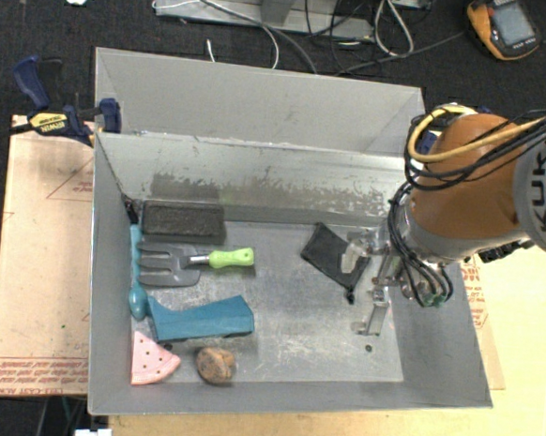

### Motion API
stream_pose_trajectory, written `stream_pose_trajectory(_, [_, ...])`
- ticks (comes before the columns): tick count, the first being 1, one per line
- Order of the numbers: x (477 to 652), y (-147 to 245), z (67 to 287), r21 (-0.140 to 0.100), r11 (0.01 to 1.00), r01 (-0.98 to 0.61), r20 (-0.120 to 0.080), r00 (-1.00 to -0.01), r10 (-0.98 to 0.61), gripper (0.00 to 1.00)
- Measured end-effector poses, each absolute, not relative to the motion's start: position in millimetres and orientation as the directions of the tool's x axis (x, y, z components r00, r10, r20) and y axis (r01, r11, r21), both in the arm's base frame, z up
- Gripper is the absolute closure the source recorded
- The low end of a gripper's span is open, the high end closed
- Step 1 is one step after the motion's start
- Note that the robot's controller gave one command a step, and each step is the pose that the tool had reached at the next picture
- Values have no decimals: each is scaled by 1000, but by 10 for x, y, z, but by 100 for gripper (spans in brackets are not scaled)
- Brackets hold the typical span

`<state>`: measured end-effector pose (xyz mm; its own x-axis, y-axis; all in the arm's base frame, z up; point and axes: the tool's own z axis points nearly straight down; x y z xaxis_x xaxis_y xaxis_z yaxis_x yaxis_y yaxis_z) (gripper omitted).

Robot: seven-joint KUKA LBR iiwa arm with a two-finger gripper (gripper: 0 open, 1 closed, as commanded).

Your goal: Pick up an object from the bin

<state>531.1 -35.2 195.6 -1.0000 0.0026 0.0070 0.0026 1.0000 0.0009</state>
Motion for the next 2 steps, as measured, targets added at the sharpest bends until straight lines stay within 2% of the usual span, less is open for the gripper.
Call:
stream_pose_trajectory(1, [5329, -351, 2000, 0, 1000, 1, -1, -1000, 1, 0])
stream_pose_trajectory(2, [5879, -572, 1048, 0, 1000, 0, -9, -1000, 0, 0])
